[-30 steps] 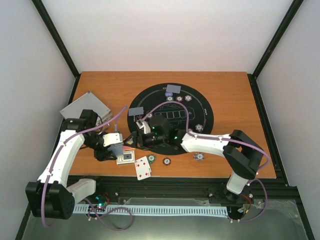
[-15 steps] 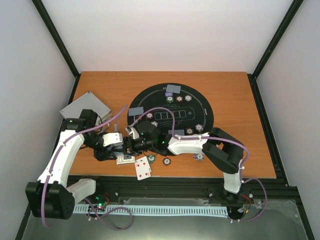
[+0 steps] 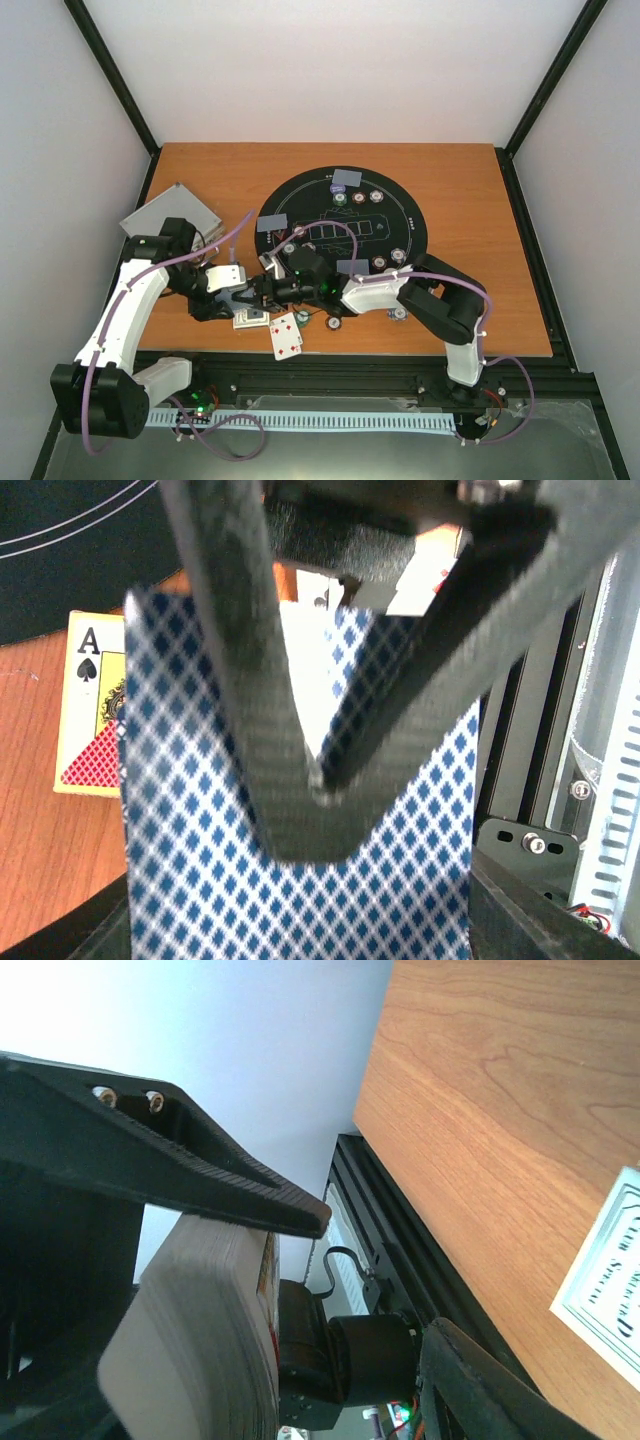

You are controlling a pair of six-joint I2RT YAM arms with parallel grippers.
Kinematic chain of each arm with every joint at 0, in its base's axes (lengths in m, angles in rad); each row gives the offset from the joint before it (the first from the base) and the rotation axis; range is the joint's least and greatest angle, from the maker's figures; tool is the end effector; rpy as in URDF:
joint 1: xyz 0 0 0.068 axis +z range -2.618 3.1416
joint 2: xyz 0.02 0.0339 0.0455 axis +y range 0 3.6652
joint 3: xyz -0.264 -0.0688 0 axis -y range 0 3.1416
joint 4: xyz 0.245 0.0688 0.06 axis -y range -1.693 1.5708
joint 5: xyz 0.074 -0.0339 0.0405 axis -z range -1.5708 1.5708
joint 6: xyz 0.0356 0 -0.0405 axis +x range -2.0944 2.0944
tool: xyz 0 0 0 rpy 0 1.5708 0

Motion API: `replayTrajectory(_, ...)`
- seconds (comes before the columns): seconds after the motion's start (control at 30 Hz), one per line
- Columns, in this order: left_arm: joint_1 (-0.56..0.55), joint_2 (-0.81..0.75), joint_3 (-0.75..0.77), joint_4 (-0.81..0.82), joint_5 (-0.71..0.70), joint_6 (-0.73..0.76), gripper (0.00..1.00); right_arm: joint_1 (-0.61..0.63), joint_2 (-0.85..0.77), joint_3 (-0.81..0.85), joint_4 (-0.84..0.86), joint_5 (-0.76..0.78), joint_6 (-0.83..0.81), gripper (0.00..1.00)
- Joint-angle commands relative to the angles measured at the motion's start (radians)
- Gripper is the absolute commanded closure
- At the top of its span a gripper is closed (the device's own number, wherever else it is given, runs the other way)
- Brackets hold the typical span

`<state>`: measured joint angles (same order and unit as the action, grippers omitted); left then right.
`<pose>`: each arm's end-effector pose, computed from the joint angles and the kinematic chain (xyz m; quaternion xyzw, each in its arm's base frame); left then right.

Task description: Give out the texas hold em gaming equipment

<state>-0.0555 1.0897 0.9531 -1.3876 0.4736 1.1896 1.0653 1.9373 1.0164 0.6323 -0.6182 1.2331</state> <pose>0.1525 -0.0247 0.2680 0.5711 0.7863 -0.1857 0.1451 0.1802 0.3682 0.1719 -0.1173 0.7760 0.6196 0.0107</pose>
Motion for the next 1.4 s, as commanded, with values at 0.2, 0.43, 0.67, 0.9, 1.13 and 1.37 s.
replayTrajectory(0.2, 0.002, -0.013, 0.050, -0.029, 0.034, 0.008, 0.99, -0.054, -0.071, -0.069, -0.125, 0.045, -0.045, 0.55)
replayTrajectory(0.43, 0.001, -0.016, 0.032, -0.015, 0.024, 0.011, 0.99, -0.069, -0.116, -0.025, -0.203, 0.042, -0.089, 0.86)
replayTrajectory(0.67, 0.000, -0.017, 0.026, -0.013, 0.020, 0.014, 0.99, -0.102, -0.156, 0.002, -0.322, 0.038, -0.161, 0.97)
replayTrajectory(0.9, 0.001, -0.018, 0.023, -0.014, 0.018, 0.013, 0.99, -0.169, -0.166, 0.050, -0.447, 0.009, -0.247, 0.97)
replayTrajectory(1.13, 0.002, -0.013, 0.022, -0.012, 0.020, 0.010, 0.99, -0.275, -0.091, 0.181, -0.557, -0.032, -0.340, 0.97)
replayTrajectory(1.37, 0.002, -0.006, 0.029, -0.009, 0.025, 0.003, 0.99, -0.376, 0.238, 0.579, -0.809, -0.027, -0.493, 0.97)
